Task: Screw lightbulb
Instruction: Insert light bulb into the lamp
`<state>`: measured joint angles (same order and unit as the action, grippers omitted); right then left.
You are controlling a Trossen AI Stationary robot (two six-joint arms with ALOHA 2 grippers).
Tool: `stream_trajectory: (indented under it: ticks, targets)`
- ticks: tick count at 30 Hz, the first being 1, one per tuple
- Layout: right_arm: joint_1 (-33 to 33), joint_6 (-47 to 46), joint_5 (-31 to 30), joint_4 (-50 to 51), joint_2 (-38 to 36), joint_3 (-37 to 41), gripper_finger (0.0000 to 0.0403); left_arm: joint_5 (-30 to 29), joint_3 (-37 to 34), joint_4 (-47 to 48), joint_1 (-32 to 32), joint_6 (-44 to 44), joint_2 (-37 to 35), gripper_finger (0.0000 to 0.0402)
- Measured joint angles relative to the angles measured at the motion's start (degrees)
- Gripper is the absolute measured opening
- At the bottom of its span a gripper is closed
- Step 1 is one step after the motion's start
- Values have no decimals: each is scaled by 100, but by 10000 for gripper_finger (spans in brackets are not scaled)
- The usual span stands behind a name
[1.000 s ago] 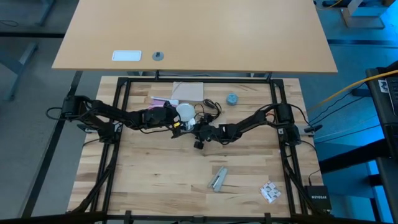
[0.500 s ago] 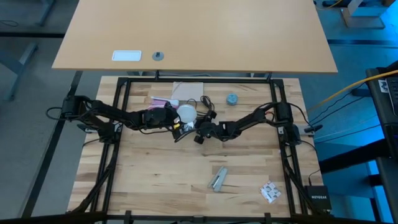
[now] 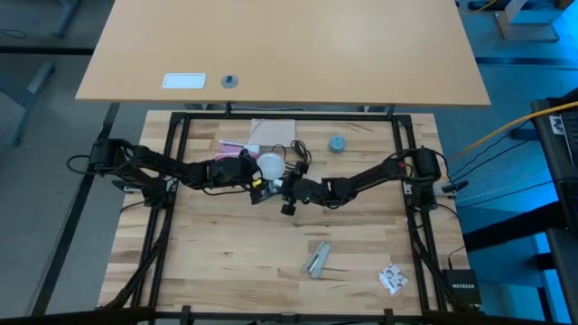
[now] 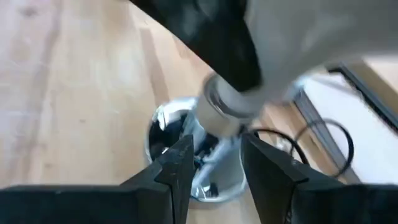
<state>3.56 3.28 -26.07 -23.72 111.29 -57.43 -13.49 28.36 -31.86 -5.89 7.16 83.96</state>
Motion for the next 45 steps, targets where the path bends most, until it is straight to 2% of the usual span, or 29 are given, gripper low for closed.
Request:
stream_trajectory:
  ticks: [4,11,17,20,25,45]
  targets:
    - [161,-1,-6,-164,38,-2,138,-21,0,0,0,15,0,166]
    - [296,-298,47,-474,535,-89,138,-41,0,-2,-4,54,0,166]
    - [228,-292,73,-399,980,-532,138,-47,0,-2,-4,59,0,166]
    - [176,-313,118,132,1090,-703,138,-52,0,-2,0,59,0,166]
    - [109,-633,10,764,1053,-774,138,-73,0,0,6,52,0,166]
    - [95,-1077,-60,1201,966,-752,138,-99,9,133,98,24,-7,166]
